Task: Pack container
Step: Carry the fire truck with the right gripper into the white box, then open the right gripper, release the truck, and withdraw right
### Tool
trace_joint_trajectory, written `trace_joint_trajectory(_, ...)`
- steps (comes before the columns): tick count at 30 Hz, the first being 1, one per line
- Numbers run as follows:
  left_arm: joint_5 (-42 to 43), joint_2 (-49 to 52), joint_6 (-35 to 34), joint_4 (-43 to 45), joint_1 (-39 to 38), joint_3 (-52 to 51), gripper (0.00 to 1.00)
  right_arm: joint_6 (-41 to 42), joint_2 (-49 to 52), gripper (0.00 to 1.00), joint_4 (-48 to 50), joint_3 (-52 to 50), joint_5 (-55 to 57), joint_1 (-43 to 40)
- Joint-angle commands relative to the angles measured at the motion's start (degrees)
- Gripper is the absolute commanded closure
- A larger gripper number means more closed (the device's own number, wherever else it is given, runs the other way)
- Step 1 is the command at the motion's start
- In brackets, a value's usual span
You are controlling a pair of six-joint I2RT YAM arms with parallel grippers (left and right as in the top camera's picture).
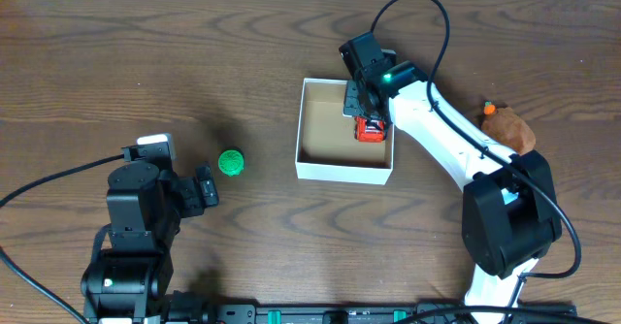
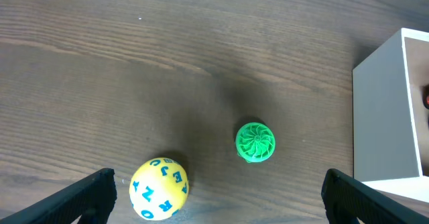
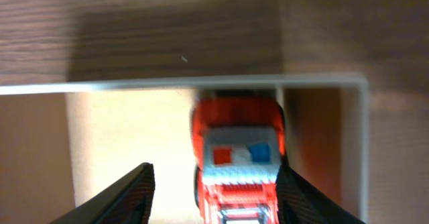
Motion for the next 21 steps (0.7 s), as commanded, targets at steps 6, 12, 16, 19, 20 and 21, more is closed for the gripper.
trace_joint_trajectory(6,0.42,0.00,-0.48,-0.15,0.24,1.09,0.02,-9.92,-5.35,0.79,-3.34,8.48,5.55,-1.18)
trace_joint_trajectory(12,0.42,0.00,-0.48,-0.57,0.24,1.07,0.02,-4.87,-6.93,0.99,-8.94,8.63,4.57,-7.65)
trace_joint_trajectory(16,0.42,0.00,-0.48,-0.98,0.24,1.03,0.02,-4.94,-4.92,0.99,-9.22,5.25,0.17,-10.45)
trace_joint_trajectory(19,0.42,0.00,-0.48,-0.98,0.24,1.03,0.02,-5.25,-2.99,0.99,-7.80,2.93,-1.29,-10.86)
trace_joint_trajectory(20,0.42,0.00,-0.50,-0.98,0.24,1.03,0.02,-5.97,-2.47,0.99,-6.99,2.36,-1.99,-10.86)
trace_joint_trajectory(21,0.42,0.00,-0.48,-0.98,0.24,1.03,0.02,-6.99,-2.08,0.99,-6.01,1.79,-3.10,-10.84)
